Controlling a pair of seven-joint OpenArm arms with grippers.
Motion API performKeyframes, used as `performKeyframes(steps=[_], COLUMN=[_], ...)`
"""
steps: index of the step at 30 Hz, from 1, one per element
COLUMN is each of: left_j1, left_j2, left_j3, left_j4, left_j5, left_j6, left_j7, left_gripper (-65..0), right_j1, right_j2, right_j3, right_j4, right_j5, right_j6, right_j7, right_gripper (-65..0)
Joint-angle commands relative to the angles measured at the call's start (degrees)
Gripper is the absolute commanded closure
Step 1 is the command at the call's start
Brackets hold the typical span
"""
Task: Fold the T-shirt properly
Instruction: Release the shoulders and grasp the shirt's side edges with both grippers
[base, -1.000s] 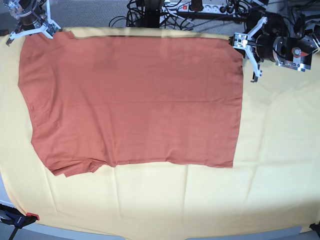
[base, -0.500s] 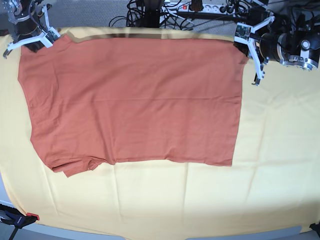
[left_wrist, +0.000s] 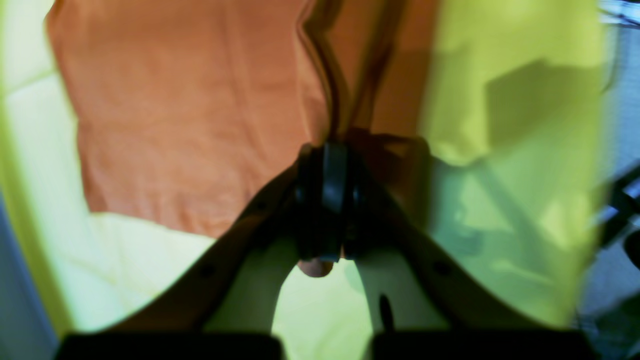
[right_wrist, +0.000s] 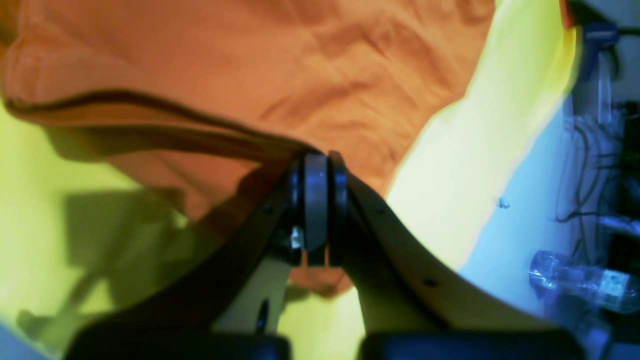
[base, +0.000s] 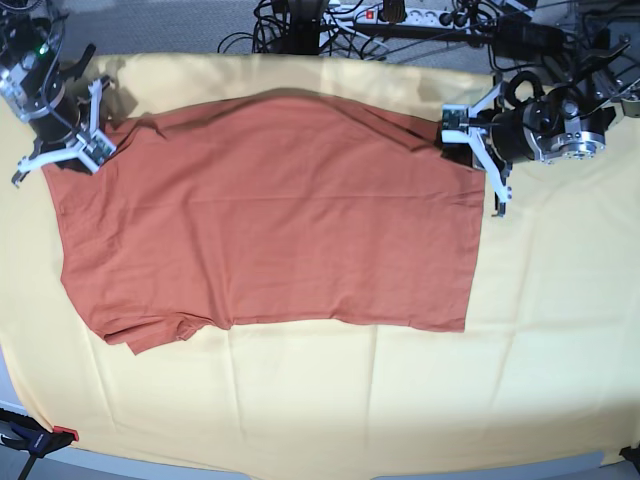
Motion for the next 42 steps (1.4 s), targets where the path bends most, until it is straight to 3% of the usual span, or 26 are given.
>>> performKeyframes(steps=[1, 4, 8, 13, 18, 22, 23, 26, 28, 29, 31, 35, 39, 42], left_j1=[-0.70, -0.70, -0.68, -0.68, -0.68, -0.68, -0.68, -0.70, -0.87, -1.22, -2.19, -2.89, -2.89, -2.93], left_j2=[-0.52, 0.72, 1.05, 1.05, 1.05, 1.03, 1.03, 0.70, 0.22, 0.04, -0.09, -0.09, 0.13, 2.29], left_j3=[-0.48, -0.48, -0.48, -0.48, -0.48, -0.48, -0.48, -0.48, -0.48, -0.48, -0.48, -0.55, -2.14, -8.66], left_j4=[0.02, -1.01, -1.07, -1.07, -1.07, -1.07, -1.07, -1.07, -1.07, -1.07, -1.07, -1.07, -1.99, -5.01], left_j5=[0.94, 3.67, 4.22, 4.68, 6.23, 6.51, 6.58, 7.87, 8.28, 8.26, 7.82, 3.45, -0.02, -4.96], left_j6=[1.86, 5.53, 6.23, 6.80, 12.48, 12.98, 12.79, 12.81, 12.85, 12.87, 13.07, 18.21, 24.61, 27.45], left_j7=[-0.74, -0.74, -0.74, -0.50, 0.39, 0.50, 0.52, 0.57, 0.81, 0.94, 3.08, 6.84, 8.24, 7.39], left_gripper=[0.0, 0.0, 0.0, 0.0, 0.0, 0.0, 0.0, -20.0, -32.6, -35.3, -35.5, -35.4, -35.4, -35.4], right_j1=[1.97, 7.21, 11.50, 13.70, 13.66, 13.68, 13.68, 13.70, 14.51, 15.13, 16.98, 19.34, 19.41, 19.39], right_j2=[1.01, 0.83, 0.81, 0.79, 0.79, 0.81, 0.83, 0.96, 0.94, 0.96, 0.96, 1.01, 1.11, 1.09], right_j3=[0.59, 0.59, 0.59, 0.55, 0.52, 0.52, 0.55, 0.55, 0.55, 0.55, 0.55, 0.55, 0.55, 0.55], right_j4=[-1.03, -5.33, -9.42, -12.57, -12.68, -12.68, -12.68, -12.55, -12.28, -12.04, -11.47, -10.60, -10.62, -10.62], right_j5=[0.94, 3.15, 6.19, 8.31, 8.92, 8.92, 8.90, 8.90, 8.90, 8.90, 8.92, 9.01, 9.09, 9.11], right_j6=[0.07, 2.51, 4.57, 4.81, 4.68, 4.68, 4.68, 5.05, 5.49, 5.38, 4.57, 4.37, 3.91, 1.81], right_j7=[1.03, 0.72, 0.74, 0.79, 0.79, 0.76, 0.76, 0.74, 0.42, -0.42, -3.08, -7.39, -7.21, -5.84], right_gripper=[0.0, 0.0, 0.0, 0.0, 0.0, 0.0, -6.9, -28.1, -34.1, -34.5, -34.5, -34.5, -34.5, -34.5])
